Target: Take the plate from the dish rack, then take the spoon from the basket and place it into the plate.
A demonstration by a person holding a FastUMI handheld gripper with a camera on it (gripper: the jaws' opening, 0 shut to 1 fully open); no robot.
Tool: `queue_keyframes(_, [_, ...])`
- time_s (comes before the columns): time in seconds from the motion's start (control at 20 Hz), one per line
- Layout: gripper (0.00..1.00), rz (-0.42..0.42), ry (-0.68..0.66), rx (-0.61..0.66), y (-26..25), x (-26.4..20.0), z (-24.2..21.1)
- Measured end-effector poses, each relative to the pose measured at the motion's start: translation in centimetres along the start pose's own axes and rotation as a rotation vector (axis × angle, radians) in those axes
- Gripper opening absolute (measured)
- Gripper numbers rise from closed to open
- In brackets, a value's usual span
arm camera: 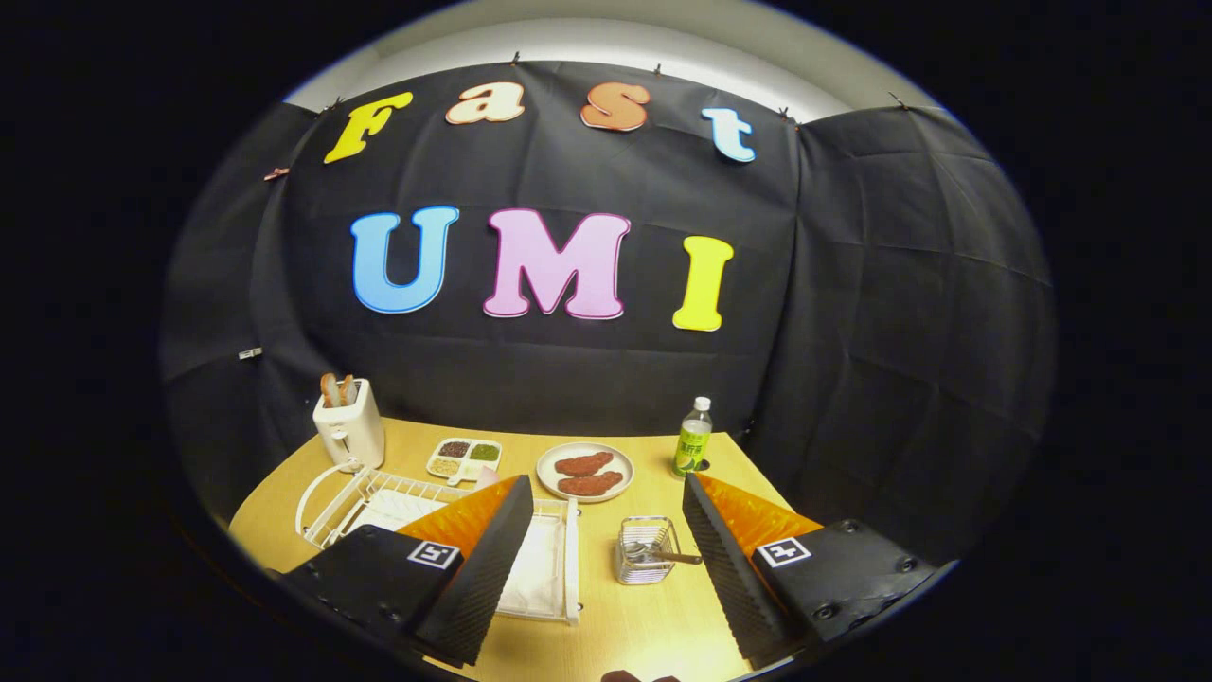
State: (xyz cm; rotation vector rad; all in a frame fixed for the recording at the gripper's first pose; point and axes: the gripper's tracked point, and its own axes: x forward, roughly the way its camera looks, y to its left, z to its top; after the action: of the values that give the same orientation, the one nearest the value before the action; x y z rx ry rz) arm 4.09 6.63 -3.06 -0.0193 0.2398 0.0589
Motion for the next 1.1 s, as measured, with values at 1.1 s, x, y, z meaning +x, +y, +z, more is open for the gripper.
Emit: queue_keyframes(1.1, [0.6,-0.006,0.511,0.033,10.1,12.3,-12.0])
